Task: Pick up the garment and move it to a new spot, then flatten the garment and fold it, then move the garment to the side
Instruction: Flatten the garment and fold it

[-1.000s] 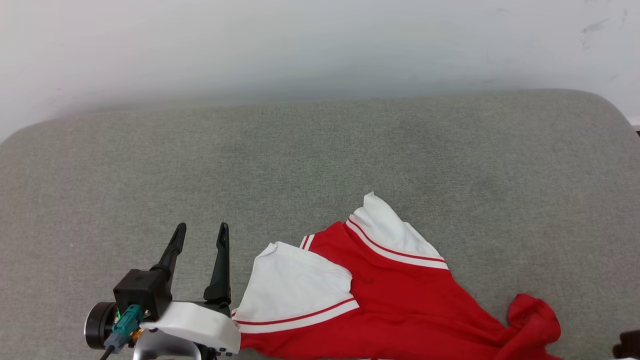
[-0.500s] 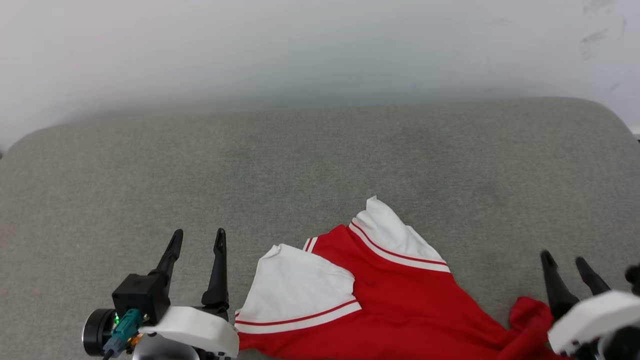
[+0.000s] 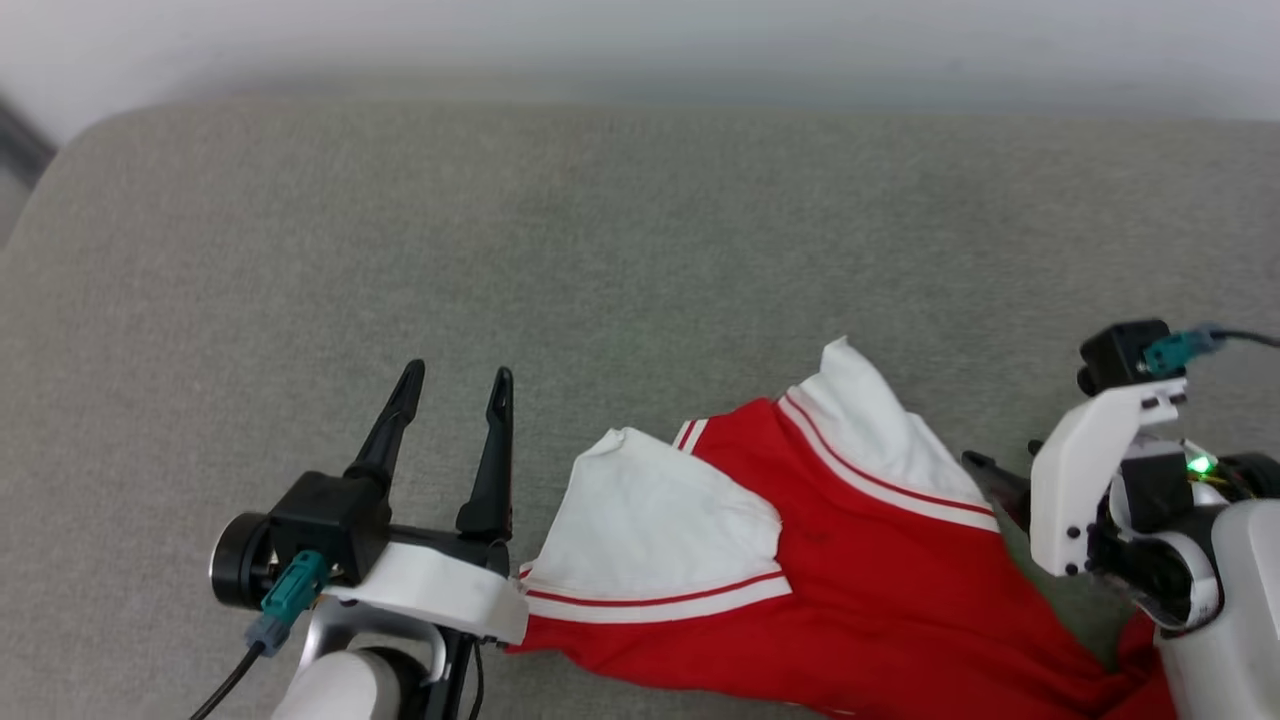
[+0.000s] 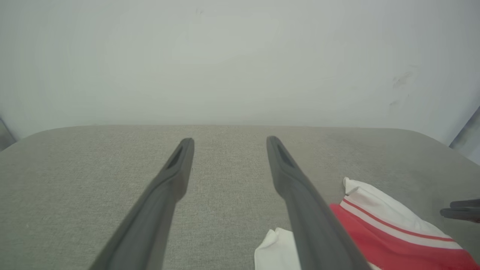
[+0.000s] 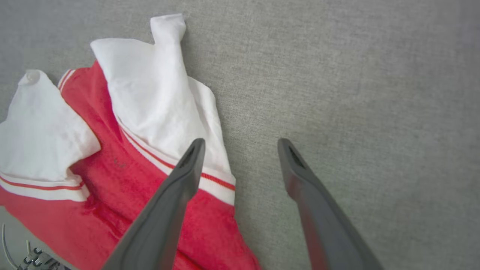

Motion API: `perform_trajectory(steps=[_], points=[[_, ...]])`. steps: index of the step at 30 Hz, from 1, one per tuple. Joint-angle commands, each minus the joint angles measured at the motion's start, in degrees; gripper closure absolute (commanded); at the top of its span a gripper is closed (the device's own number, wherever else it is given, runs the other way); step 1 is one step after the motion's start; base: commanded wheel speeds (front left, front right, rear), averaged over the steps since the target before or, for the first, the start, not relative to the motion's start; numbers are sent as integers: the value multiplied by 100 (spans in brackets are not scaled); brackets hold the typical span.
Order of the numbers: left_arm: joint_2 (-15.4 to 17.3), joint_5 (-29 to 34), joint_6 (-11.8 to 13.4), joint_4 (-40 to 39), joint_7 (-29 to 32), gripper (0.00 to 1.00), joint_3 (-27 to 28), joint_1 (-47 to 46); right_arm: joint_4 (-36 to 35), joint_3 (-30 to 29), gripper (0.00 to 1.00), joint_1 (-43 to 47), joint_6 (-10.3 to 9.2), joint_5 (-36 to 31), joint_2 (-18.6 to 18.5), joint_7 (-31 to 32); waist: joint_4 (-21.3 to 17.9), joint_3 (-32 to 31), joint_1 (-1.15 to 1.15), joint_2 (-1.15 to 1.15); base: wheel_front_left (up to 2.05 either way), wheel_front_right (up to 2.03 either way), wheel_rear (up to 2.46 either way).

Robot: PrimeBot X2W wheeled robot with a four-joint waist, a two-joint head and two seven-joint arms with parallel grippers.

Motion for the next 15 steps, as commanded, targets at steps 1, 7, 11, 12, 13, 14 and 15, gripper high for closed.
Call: perform_trajectory(steps=[1, 7, 11, 12, 13, 14, 15], points=[[-55, 2, -44, 43, -71, 0, -18, -156, 122, 135, 0, -200, -3, 19, -68, 90, 277, 330, 0, 0, 0, 0, 0], [-160, -30, -106, 261, -232, 0, -54, -356, 842, 626, 0, -526, -3, 149, -179, 371, 423, 552, 0, 0, 0, 0, 0], [-194, -61, -97, 373, -295, 0, -55, -354, 1191, 905, 62, -407, -2, 254, -131, 496, 407, 496, 0, 0, 0, 0, 0], [-189, -74, -87, 395, -305, 0, -43, -329, 1225, 955, 96, -398, -2, 289, -136, 486, 384, 462, 0, 0, 0, 0, 0], [-183, -89, -76, 414, -311, 0, -35, -304, 1228, 973, 100, -421, -1, 308, -159, 450, 354, 434, 0, 0, 0, 0, 0], [-180, -95, -68, 430, -316, 0, -27, -282, 1202, 974, 100, -476, -2, 320, -190, 367, 322, 403, 0, 0, 0, 0, 0], [-174, -98, -68, 434, -320, 0, -23, -271, 1140, 955, 100, -556, -2, 298, -233, 244, 289, 372, 0, 0, 0, 0, 0]])
